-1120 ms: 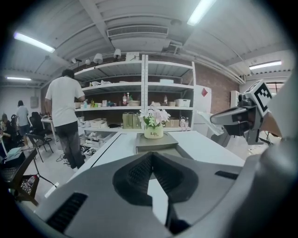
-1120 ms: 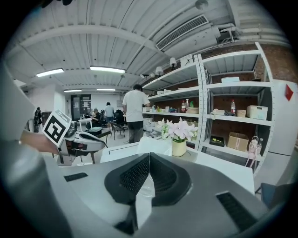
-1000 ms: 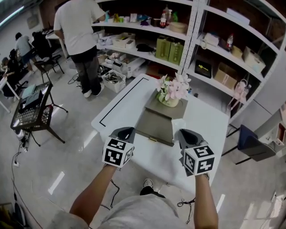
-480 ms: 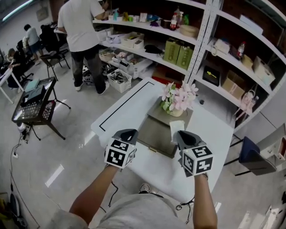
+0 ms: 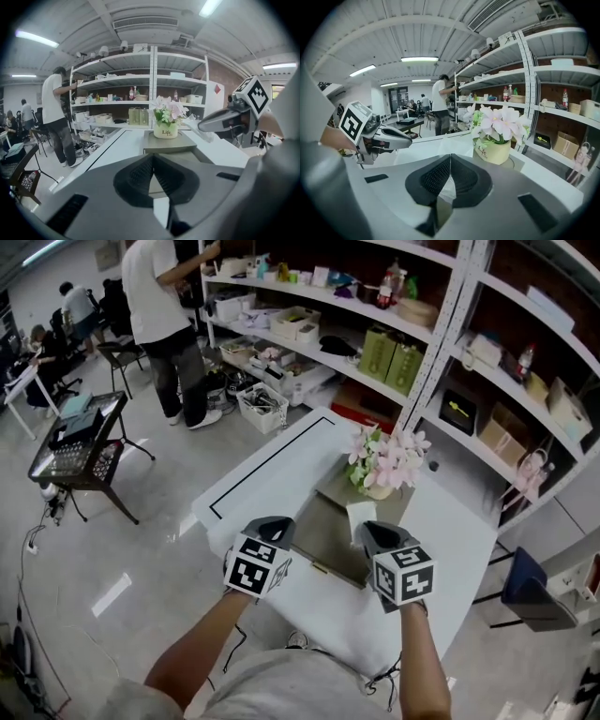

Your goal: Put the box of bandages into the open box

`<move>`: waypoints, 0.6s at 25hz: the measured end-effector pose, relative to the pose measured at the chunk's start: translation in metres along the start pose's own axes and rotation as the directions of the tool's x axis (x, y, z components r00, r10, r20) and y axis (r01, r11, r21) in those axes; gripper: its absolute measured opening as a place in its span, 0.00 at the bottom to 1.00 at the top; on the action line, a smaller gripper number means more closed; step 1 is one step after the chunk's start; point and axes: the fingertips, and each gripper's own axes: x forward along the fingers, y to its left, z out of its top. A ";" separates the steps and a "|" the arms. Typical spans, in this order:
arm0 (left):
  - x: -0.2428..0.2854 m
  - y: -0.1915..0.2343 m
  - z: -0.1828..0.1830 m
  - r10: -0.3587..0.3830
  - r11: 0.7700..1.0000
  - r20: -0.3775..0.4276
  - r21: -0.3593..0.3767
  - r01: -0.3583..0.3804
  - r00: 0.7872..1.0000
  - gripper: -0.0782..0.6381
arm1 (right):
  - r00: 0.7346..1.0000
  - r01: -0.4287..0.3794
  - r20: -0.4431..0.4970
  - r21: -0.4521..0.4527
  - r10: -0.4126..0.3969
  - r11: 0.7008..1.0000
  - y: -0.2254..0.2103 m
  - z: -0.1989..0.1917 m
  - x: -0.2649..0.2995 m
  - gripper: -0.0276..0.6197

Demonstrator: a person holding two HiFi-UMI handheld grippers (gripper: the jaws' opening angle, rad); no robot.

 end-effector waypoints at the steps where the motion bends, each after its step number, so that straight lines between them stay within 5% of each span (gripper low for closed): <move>1: 0.002 0.001 -0.002 0.003 1.000 -0.004 -0.003 -0.003 1.000 0.12 | 1.000 -0.007 -0.008 0.001 0.007 1.000 -0.001 -0.003 0.005 0.05; 15: 0.019 0.018 -0.023 0.054 0.998 -0.058 -0.042 -0.057 0.997 0.12 | 0.988 -0.098 -0.124 -0.011 0.096 0.995 -0.007 -0.037 0.063 0.05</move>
